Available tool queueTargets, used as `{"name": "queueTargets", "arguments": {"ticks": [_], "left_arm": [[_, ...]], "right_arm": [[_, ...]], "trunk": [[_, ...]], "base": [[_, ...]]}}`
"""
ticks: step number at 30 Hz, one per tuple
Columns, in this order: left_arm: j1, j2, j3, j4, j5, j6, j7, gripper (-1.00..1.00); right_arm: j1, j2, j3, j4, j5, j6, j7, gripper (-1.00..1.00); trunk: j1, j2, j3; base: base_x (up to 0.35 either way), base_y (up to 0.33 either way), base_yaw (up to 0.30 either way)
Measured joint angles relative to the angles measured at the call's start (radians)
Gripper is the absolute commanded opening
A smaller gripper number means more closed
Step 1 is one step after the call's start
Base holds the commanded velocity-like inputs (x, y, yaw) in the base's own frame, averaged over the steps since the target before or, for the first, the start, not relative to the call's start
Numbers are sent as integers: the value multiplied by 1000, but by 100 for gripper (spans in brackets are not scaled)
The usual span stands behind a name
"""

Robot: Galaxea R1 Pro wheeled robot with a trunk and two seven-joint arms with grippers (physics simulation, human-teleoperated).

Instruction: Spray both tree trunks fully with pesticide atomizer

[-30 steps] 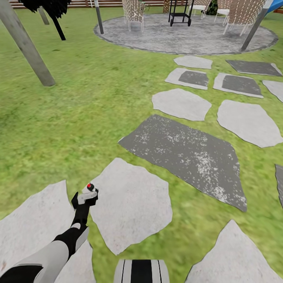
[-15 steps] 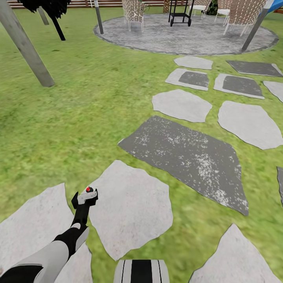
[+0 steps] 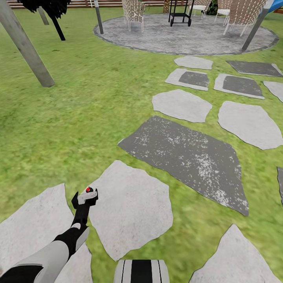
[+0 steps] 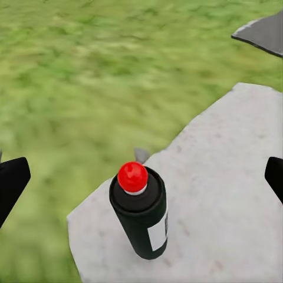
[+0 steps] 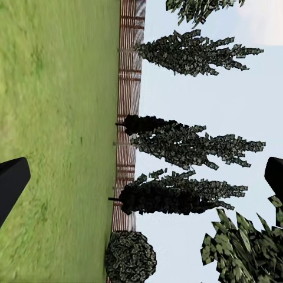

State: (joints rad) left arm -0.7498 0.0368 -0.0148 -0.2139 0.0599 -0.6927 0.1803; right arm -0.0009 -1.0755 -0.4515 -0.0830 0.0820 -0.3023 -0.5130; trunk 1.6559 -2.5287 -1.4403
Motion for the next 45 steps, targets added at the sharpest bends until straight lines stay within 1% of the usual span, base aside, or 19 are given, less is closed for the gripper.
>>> {"name": "queueTargets", "arguments": {"ticks": [1, 20, 24, 28, 45], "left_arm": [[0, 0, 0, 0, 0, 0, 0, 100], [0, 0, 1, -1, 0, 0, 0, 100], [-1, 0, 1, -2, 0, 0, 0, 100], [0, 0, 1, -3, 0, 0, 0, 100], [0, 0, 1, -3, 0, 0, 2, 100]], "right_arm": [[0, 0, 0, 0, 0, 0, 0, 100], [0, 0, 1, 2, 0, 0, 0, 100], [1, 0, 0, 8, 0, 0, 0, 100], [1, -1, 0, 10, 0, 0, 0, 100], [1, 0, 0, 11, 0, 0, 0, 100]], "trunk": [[0, 0, 0], [9, -4, -73], [9, -4, -74], [10, -5, -89], [10, -5, -89]], "base": [[0, 0, 0], [0, 0, 0], [0, 0, 0], [0, 0, 0], [25, 0, 0]]}}
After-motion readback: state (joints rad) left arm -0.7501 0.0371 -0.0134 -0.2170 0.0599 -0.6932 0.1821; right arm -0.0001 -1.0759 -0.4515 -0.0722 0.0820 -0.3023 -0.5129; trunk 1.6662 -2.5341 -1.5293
